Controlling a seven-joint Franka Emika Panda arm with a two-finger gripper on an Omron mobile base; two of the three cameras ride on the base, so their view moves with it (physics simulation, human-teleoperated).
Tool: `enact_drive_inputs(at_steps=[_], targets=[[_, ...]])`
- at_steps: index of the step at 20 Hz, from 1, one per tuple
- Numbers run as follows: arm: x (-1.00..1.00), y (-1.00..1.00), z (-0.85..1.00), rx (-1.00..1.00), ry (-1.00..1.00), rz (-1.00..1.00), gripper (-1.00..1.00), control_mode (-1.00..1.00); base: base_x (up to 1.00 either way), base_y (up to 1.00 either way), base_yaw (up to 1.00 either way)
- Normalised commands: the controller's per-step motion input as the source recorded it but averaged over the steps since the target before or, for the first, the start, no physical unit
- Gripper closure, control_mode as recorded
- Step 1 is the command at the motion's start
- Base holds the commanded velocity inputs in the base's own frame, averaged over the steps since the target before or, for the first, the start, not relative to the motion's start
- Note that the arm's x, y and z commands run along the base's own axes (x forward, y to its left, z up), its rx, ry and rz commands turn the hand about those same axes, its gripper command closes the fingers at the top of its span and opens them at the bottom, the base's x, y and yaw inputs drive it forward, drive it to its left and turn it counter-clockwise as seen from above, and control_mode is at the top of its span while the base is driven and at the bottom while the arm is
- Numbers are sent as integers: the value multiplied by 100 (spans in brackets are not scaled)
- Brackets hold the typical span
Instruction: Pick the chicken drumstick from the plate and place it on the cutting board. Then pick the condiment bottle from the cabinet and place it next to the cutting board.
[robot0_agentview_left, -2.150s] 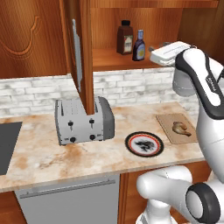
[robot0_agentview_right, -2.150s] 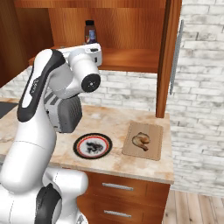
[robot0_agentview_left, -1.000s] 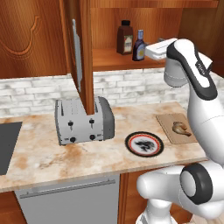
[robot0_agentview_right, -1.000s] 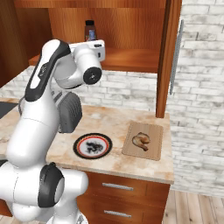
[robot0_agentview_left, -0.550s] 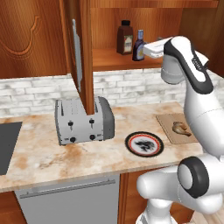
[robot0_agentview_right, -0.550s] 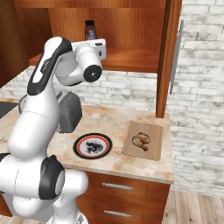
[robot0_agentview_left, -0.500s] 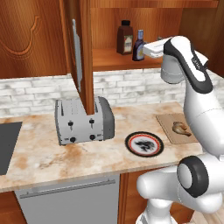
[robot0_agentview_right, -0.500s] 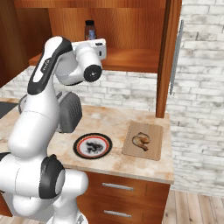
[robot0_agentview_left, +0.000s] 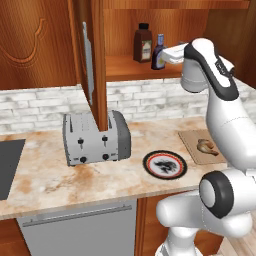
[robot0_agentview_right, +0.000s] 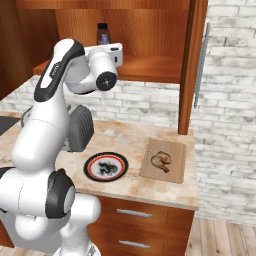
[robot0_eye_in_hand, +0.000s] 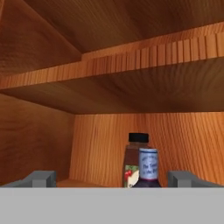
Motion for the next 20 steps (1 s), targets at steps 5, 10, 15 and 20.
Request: enact_drive_inputs(at_steps=[5, 10, 15, 20], targets=[[8, 0, 0, 0, 0, -2, -100, -100, 0, 0, 0], [10, 0, 0, 0, 0, -2, -100, -100, 0, 0, 0], [13, 0, 0, 0, 0, -2, -100, -100, 0, 0, 0], [14, 0, 0, 0, 0, -1, -100, -100, 0, 0, 0]])
